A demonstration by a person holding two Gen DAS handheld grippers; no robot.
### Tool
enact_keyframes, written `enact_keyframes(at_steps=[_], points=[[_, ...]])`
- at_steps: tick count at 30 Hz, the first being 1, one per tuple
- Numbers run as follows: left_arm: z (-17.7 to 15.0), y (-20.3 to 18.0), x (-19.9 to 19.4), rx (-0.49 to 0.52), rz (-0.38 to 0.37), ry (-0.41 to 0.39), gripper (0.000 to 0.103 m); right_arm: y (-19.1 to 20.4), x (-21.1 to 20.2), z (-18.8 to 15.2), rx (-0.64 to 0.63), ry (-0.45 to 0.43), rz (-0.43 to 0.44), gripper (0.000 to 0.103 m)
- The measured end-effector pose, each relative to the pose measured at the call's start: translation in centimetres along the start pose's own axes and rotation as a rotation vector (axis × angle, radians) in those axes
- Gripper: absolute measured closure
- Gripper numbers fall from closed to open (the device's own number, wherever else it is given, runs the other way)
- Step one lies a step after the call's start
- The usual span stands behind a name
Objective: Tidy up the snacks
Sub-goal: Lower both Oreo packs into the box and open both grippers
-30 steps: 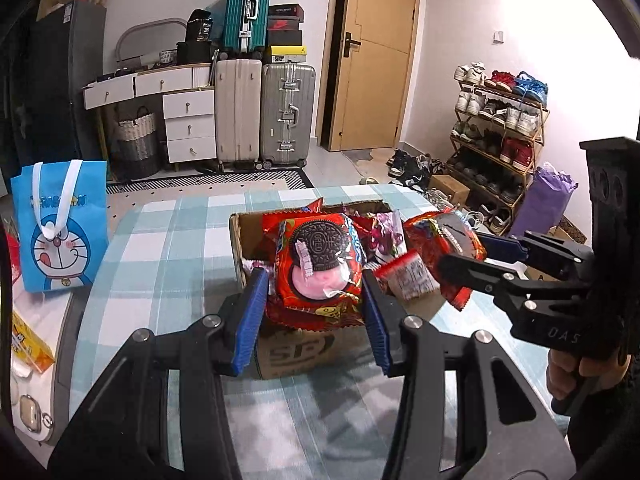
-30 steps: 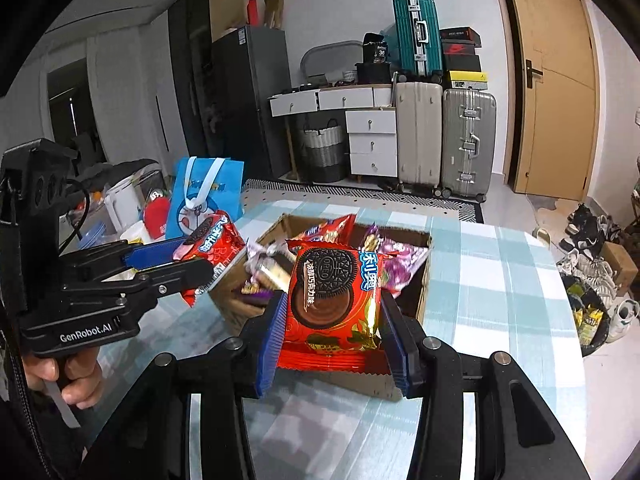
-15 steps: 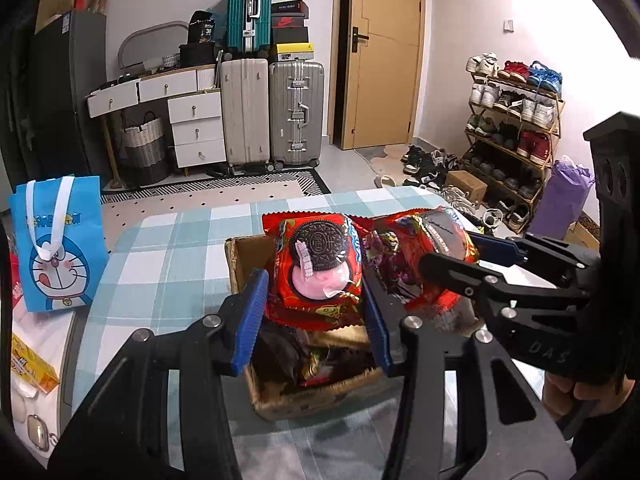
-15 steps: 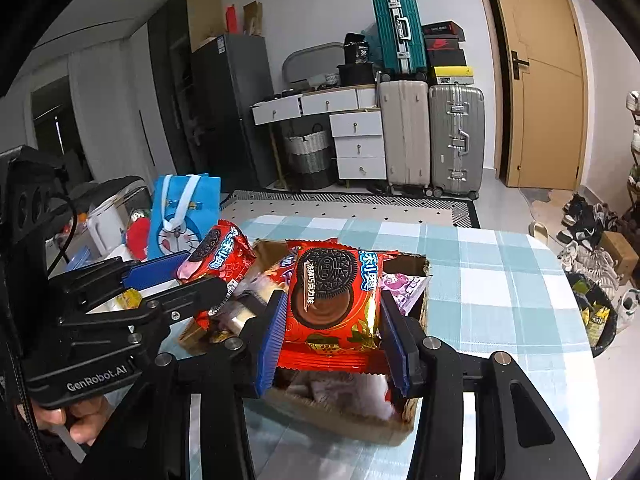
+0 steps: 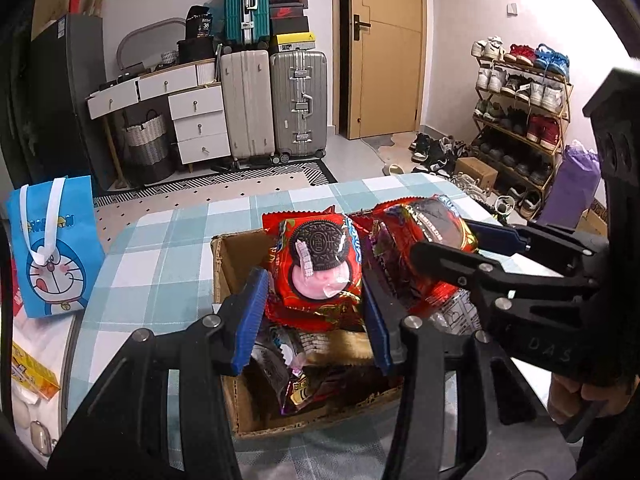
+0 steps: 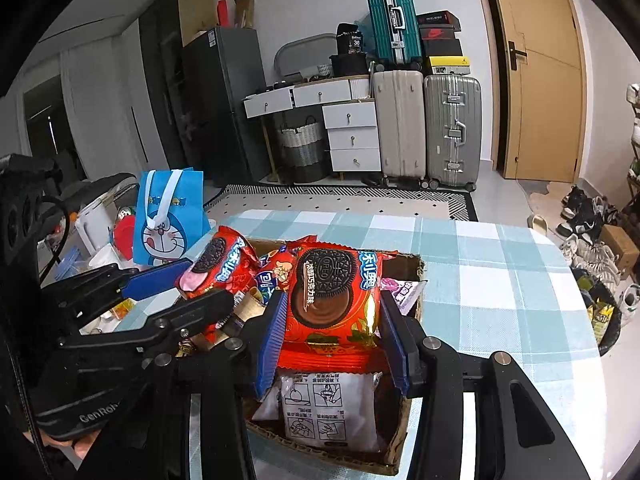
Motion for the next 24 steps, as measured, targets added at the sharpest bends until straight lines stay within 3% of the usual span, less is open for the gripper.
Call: enact_keyframes(at_steps=[8, 11, 14, 16, 19, 22, 24], points=[[-0.3, 0.3, 0.8, -0.006, -0.012, 0.009, 0.059, -0.4, -0.3, -0.1, 0.014, -0.010, 0.039, 0.057], [-0.5, 0.8, 0.4, -0.023, -0.020, 0.005, 0.046, -0.4, -1.1, -0.1, 0.023, -0.028, 0.068, 0.050], [-0.9, 1.1, -0.3, -0.027, -0.020, -0.001, 0.023, -0.6, -2.2, -0.4, 0.012, -0.043, 0.095, 0.031], [-1.3, 1.3, -1.0, -0.029, -0.022, -0.016, 0.021, -0.9, -3.1, -0.9, 0.004, -0.059, 0.096, 0.016], [-1.9, 1.5, -2.0, -0.045, -0.025, -0.025, 0.021, -1.5, -4.5, -1.7, 0.002, -0.066, 0.090, 0.003], [-2.6, 1.6, -3.2, -0.048, -0.027, -0.042, 0.019, -1.8, -5.5, -2.7, -0.015, -0.072, 0.080, 0.001], [-3.1, 1.5, -4.1, -0.047, -0.019, -0.058, 0.009, -1.8, -6.2, -3.3, -0.026, -0.089, 0.069, 0.001]])
Point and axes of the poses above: each gripper's, at about its wrist camera, not at the fingertips, and x roughly the way its jaws point, y to its left, z to its top, the point moved 4 cm from there along x, roughly the way its jaws point, and after that the axes turned 7 degrees about -z, right-handed, at the moved point
